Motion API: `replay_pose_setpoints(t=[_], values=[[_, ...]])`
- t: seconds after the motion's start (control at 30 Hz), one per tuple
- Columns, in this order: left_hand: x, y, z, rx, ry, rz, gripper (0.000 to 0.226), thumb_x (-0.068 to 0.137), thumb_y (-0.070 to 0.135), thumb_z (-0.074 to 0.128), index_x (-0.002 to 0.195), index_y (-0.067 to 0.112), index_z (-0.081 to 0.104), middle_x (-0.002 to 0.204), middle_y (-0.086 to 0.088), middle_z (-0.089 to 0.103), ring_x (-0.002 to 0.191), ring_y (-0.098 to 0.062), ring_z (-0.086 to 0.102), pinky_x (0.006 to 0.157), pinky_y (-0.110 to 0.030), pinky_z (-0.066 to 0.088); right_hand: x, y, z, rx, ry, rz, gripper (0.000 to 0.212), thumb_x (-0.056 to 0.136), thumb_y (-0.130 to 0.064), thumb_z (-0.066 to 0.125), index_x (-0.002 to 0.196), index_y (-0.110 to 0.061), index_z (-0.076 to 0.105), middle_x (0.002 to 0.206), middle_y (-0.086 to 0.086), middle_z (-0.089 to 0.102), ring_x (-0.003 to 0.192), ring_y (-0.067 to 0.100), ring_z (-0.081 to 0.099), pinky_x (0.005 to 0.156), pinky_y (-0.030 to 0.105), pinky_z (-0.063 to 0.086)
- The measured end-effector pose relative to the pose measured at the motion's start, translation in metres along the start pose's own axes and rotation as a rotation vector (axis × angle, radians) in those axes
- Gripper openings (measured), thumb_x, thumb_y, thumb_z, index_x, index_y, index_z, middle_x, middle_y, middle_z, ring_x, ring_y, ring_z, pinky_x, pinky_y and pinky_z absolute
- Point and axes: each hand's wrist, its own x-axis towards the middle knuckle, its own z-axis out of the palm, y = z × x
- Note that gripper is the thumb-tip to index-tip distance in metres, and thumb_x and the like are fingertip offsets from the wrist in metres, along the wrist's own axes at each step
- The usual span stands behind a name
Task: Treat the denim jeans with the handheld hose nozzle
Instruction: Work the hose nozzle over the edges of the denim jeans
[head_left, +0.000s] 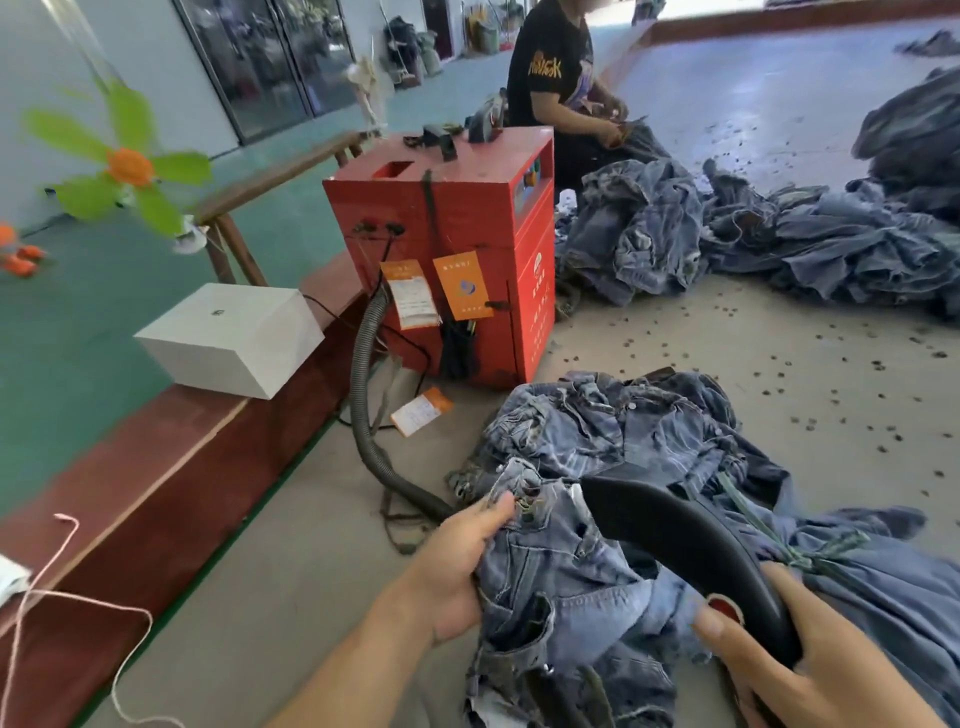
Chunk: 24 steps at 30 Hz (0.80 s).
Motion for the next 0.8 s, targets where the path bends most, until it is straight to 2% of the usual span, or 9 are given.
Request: replay_pose_setpoints(t=[0.1, 0.17, 0.23, 0.37, 0.43, 0.5, 0.57, 0.7, 0.8], values=[[0.004, 0.01, -0.008, -0.007, -0.05, 0.112, 0.037, 0.105, 0.02, 0.052, 0.137, 0.005, 0.063, 0.141, -0.024, 0.061, 0.127, -0.042, 0.062, 0.101, -0.056, 0.053, 0.0, -0.003, 0.0, 0.102, 0.018, 0.002, 0.059, 0.055, -0.073, 0.064, 0.111, -0.062, 0.05, 0.074, -0.017, 0.076, 0.063, -0.004, 0.069, 0.068, 0.028, 0.049], [0.007, 0.014, -0.009, 0.007, -0.038, 0.143, 0.04, 0.104, 0.014, 0.051, 0.142, 0.005, 0.058, 0.141, -0.024, 0.061, 0.129, -0.043, 0.06, 0.107, -0.059, 0.049, 0.001, -0.003, -0.002, 0.138, 0.002, 0.017, 0.062, 0.056, -0.072, 0.062, 0.115, -0.057, 0.051, 0.074, -0.012, 0.077, 0.062, -0.001, 0.07, 0.068, 0.029, 0.049], [0.008, 0.014, -0.007, -0.01, -0.058, 0.151, 0.042, 0.105, 0.008, 0.046, 0.146, 0.007, 0.054, 0.142, -0.024, 0.06, 0.13, -0.044, 0.059, 0.106, -0.059, 0.05, 0.002, -0.002, 0.0, 0.15, -0.029, 0.029, 0.059, 0.058, -0.07, 0.062, 0.113, -0.049, 0.055, 0.077, -0.015, 0.077, 0.066, -0.001, 0.07, 0.065, 0.022, 0.05], [0.006, 0.002, 0.006, -0.016, -0.172, 0.172, 0.046, 0.103, -0.004, 0.04, 0.144, 0.01, 0.058, 0.144, -0.026, 0.058, 0.131, -0.045, 0.057, 0.1, -0.055, 0.053, 0.002, 0.001, 0.023, 0.133, -0.112, 0.013, 0.045, 0.075, -0.056, 0.078, 0.114, -0.051, 0.057, 0.093, -0.029, 0.074, 0.08, -0.008, 0.07, 0.07, 0.015, 0.049], [0.007, -0.005, 0.011, 0.019, -0.191, 0.192, 0.05, 0.1, -0.009, 0.04, 0.143, 0.008, 0.058, 0.143, -0.028, 0.058, 0.131, -0.047, 0.056, 0.101, -0.056, 0.053, 0.009, 0.002, 0.029, 0.116, -0.119, 0.012, 0.035, 0.082, -0.047, 0.081, 0.109, -0.045, 0.059, 0.088, -0.018, 0.074, 0.072, -0.003, 0.069, 0.065, 0.011, 0.048], [0.007, -0.012, 0.014, 0.059, -0.192, 0.187, 0.053, 0.099, -0.012, 0.039, 0.145, 0.008, 0.055, 0.141, -0.029, 0.058, 0.131, -0.048, 0.056, 0.105, -0.058, 0.05, 0.019, -0.002, 0.027, 0.133, -0.121, 0.04, 0.027, 0.091, -0.043, 0.075, 0.106, -0.031, 0.056, 0.075, 0.004, 0.073, 0.059, 0.013, 0.067, 0.058, 0.021, 0.05], [0.008, -0.019, 0.017, 0.065, -0.168, 0.165, 0.053, 0.1, -0.012, 0.039, 0.146, 0.01, 0.054, 0.139, -0.026, 0.061, 0.129, -0.046, 0.059, 0.106, -0.058, 0.05, 0.027, -0.004, 0.021, 0.136, -0.099, 0.058, 0.026, 0.098, -0.04, 0.067, 0.105, -0.023, 0.049, 0.062, 0.013, 0.07, 0.05, 0.023, 0.064, 0.054, 0.031, 0.049], [0.016, -0.026, 0.019, -0.024, 0.007, 0.15, 0.043, 0.103, -0.005, 0.041, 0.138, 0.011, 0.059, 0.127, -0.022, 0.07, 0.114, -0.04, 0.07, 0.087, -0.052, 0.061, 0.02, 0.003, 0.016, 0.067, 0.064, 0.003, 0.022, 0.093, -0.042, 0.071, 0.101, -0.03, 0.054, 0.065, -0.011, 0.07, 0.051, 0.005, 0.062, 0.048, 0.015, 0.043], [0.022, -0.025, 0.019, -0.089, 0.076, 0.125, 0.03, 0.102, 0.002, 0.047, 0.127, 0.005, 0.064, 0.116, -0.025, 0.073, 0.098, -0.04, 0.075, 0.079, -0.05, 0.063, 0.012, 0.002, 0.026, -0.015, -0.037, 0.007, 0.022, 0.089, -0.046, 0.073, 0.099, -0.034, 0.057, 0.076, -0.014, 0.068, 0.058, 0.0, 0.062, 0.052, 0.011, 0.042]])
